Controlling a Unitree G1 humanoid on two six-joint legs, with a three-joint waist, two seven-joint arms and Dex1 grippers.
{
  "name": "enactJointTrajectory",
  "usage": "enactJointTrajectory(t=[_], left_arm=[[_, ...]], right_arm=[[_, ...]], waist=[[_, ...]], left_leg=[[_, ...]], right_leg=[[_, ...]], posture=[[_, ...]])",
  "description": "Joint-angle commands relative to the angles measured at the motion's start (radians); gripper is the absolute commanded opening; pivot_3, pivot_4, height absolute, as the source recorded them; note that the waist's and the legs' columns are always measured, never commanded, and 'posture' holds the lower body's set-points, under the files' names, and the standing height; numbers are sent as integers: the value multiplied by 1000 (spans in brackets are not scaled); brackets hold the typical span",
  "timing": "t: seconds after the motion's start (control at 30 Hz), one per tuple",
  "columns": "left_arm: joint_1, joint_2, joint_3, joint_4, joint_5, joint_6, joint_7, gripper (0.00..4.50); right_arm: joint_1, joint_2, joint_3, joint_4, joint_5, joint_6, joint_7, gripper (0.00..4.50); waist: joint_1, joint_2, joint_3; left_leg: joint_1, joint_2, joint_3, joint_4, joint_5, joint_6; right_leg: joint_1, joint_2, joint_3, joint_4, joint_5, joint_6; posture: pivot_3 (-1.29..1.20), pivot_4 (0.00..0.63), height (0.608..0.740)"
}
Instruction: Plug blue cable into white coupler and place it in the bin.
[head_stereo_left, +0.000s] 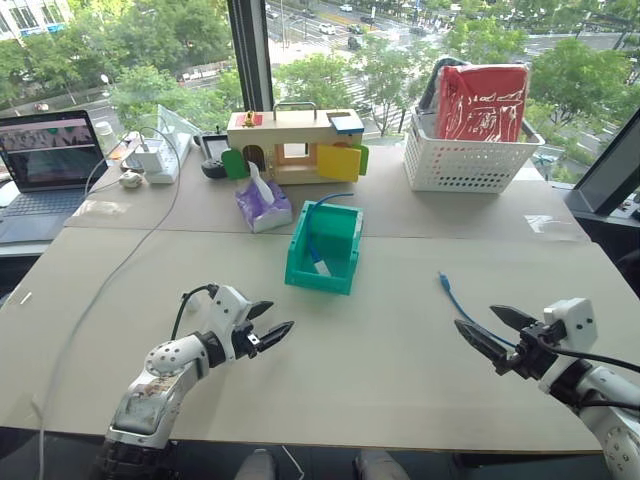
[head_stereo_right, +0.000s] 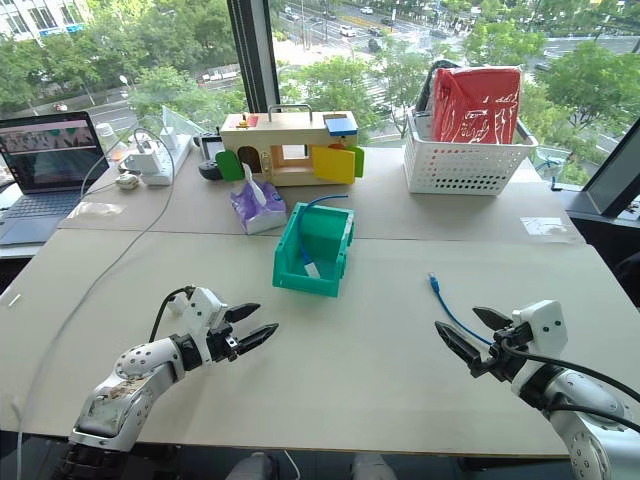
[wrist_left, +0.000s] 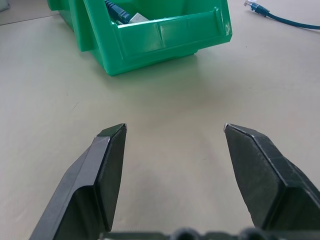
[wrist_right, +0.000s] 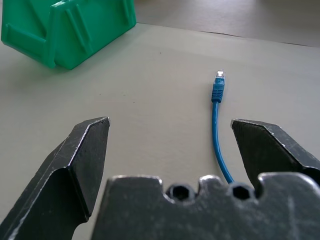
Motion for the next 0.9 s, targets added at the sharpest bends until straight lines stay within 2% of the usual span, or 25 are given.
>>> enactJointTrajectory(t=[0.03, 0.13, 0.27, 0.37, 0.6, 0.77, 0.87, 0.9], left_arm=[[-62, 15, 12, -45, -96, 67, -70, 3345], [-143, 50, 3, -103, -189, 153, -166, 3345], [-176, 101, -24, -147, -220, 206, -226, 3345], [-195, 125, -30, -166, -224, 219, -248, 3345], [-208, 146, -3, -196, -223, 234, -237, 3345], [-198, 150, 1, -221, -226, 239, -234, 3345], [-190, 154, 4, -226, -221, 237, -228, 3345], [-186, 156, 4, -227, -219, 236, -227, 3345]], right_arm=[[-18, -53, -63, -43, 23, -1, 21, 4493], [-80, -155, -81, -31, 34, 57, 46, 4493], [-221, -200, 27, 86, -73, 68, -14, 4493], [-345, -191, 116, 169, -124, 102, -52, 4493], [-477, -136, 220, 342, -198, 132, -77, 4493], [-565, -70, 313, 553, -292, 74, -82, 4493], [-603, -28, 327, 662, -320, 14, -75, 4493], [-612, -19, 329, 685, -326, -4, -68, 3985]], waist=[[0, 0, 0], [1, 0, 2], [-7, -3, 0], [-16, -3, 1], [0, -3, 1], [0, -4, 1], [-8, -4, 1], [-11, -4, 1]], left_leg=[[0, 0, 0, 0, 0, 0], [-2, -1, 0, 3, 0, 0], [1, 1, 0, 3, 0, 0], [1, 1, 0, 1, 0, 0], [-1, 0, 0, 1, 0, 0], [-1, 0, 0, 1, 0, 0], [-1, 0, 0, 2, 0, 0], [1, 1, 0, 2, 0, 0]], right_leg=[[0, 0, 0, 0, 0, 0], [-1, 0, 0, 2, 0, 0], [1, 1, 0, 2, 0, 0], [0, 2, 0, 2, 0, 0], [-1, 1, 0, 2, 3, -6], [-1, 0, 0, 2, 3, -6], [-1, 1, 0, 2, 3, -6], [0, 1, 0, 3, 3, -6]], posture=[[0, 150, 734], [0, 150, 734], [0, 150, 734], [0, 150, 734], [0, 150, 734], [0, 150, 734], [0, 150, 734], [0, 150, 734]])
